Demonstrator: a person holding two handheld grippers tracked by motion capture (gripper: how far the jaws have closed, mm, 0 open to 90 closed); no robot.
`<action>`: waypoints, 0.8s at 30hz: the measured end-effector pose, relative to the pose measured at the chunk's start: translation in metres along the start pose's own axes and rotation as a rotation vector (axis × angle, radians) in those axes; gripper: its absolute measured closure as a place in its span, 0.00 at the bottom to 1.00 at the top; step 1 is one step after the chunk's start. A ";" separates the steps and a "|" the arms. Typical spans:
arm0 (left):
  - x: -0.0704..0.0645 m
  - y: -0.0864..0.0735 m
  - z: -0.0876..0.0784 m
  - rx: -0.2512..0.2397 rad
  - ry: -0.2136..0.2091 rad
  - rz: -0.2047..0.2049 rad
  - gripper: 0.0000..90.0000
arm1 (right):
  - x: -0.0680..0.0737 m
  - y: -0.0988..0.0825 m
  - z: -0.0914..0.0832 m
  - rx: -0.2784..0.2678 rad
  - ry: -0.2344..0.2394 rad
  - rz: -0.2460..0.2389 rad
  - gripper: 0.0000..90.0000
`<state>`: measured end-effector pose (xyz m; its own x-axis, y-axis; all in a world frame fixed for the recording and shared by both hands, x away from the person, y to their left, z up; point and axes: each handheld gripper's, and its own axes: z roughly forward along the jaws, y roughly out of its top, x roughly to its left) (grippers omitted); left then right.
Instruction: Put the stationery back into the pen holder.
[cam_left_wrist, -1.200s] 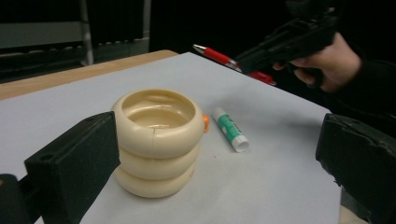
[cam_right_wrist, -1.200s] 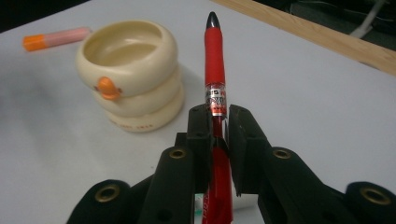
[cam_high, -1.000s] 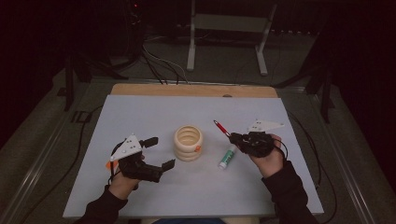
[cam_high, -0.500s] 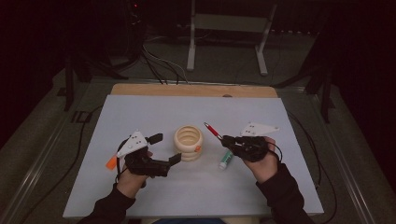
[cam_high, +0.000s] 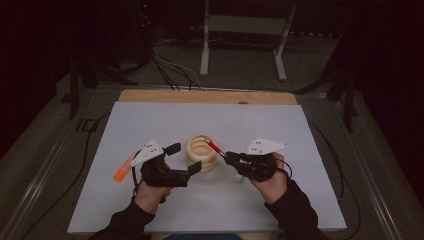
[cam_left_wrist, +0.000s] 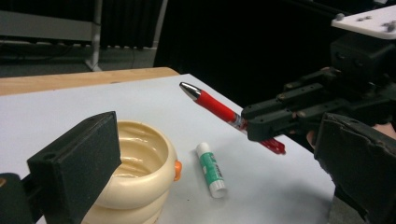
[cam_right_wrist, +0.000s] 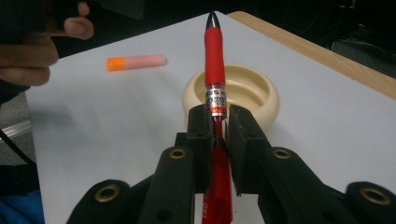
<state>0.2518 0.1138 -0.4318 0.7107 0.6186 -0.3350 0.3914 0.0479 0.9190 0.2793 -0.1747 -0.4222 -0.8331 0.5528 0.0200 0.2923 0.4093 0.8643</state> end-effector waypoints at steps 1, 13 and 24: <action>0.000 -0.001 0.001 0.002 -0.005 -0.008 0.01 | 0.001 0.000 0.001 0.000 0.008 -0.001 0.89; -0.001 -0.008 0.009 -0.001 -0.059 -0.115 0.01 | 0.018 0.003 0.004 -0.037 0.062 -0.026 0.89; -0.001 -0.018 0.012 -0.058 -0.130 -0.203 0.18 | 0.030 0.004 0.007 -0.048 0.089 -0.044 0.89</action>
<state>0.2514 0.1028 -0.4501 0.6915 0.4857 -0.5348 0.5026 0.2083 0.8391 0.2589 -0.1512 -0.4215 -0.8836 0.4676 0.0242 0.2336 0.3955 0.8883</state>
